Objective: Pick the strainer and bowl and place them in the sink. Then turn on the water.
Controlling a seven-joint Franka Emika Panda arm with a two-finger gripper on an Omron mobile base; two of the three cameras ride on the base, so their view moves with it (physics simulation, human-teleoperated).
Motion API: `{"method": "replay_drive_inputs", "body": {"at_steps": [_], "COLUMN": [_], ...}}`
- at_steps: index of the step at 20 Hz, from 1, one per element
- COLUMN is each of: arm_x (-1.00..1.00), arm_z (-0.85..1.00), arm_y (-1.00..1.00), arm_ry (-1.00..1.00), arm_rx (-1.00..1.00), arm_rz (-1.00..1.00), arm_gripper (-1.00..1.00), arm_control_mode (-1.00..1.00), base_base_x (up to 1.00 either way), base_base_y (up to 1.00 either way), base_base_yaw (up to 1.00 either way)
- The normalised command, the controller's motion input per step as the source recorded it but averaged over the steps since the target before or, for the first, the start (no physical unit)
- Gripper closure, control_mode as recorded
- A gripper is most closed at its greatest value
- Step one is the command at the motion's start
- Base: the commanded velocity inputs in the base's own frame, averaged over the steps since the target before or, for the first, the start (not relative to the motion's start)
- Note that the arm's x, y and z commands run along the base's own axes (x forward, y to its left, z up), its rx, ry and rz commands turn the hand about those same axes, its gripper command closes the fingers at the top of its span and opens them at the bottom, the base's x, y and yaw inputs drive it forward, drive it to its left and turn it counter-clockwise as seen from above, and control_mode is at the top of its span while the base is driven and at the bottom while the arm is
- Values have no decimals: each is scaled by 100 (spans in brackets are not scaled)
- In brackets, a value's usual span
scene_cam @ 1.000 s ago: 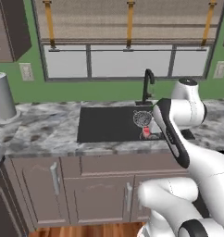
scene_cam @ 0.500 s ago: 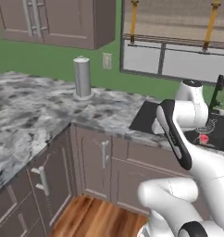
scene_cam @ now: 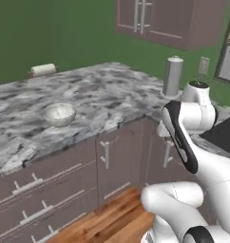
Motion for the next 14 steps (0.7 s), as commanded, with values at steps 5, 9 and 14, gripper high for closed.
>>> {"method": "replay_drive_inputs", "body": {"at_steps": [5, 9, 14], "arm_x": [0, 0, 0], "arm_z": [0, 0, 0], "arm_y": [0, 0, 0], "arm_ry": [0, 0, 0], "arm_rx": [0, 0, 0], "arm_rz": [0, 0, 0], "arm_gripper": [-100, -100, -100], "arm_control_mode": [100, 100, 100], "base_base_x": [4, 26, 60], "base_base_y": [0, -1, 0], "base_base_yaw": [75, 64, 34]}}
